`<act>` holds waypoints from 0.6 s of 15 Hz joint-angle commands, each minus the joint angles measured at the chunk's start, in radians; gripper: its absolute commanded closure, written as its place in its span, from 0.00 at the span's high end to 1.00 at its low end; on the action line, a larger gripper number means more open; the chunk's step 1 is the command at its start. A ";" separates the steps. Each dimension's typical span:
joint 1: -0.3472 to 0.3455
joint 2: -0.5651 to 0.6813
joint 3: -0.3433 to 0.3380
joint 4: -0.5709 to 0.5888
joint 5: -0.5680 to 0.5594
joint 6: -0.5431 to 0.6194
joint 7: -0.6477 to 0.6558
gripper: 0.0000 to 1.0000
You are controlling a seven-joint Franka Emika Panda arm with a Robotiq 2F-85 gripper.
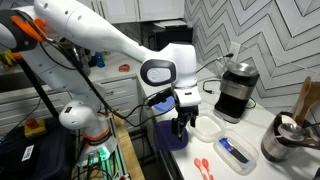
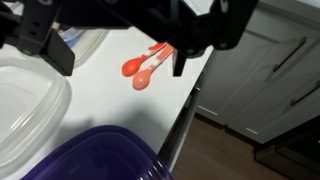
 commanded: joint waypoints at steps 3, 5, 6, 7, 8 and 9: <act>0.011 0.094 -0.051 0.056 -0.002 0.003 0.046 1.00; 0.024 0.134 -0.084 0.074 0.016 0.019 0.016 1.00; 0.031 0.158 -0.099 0.083 0.020 0.032 0.000 1.00; 0.037 0.184 -0.114 0.093 0.022 0.048 -0.023 1.00; 0.038 0.210 -0.125 0.102 0.006 0.071 -0.030 1.00; 0.039 0.247 -0.140 0.118 0.006 0.091 -0.043 1.00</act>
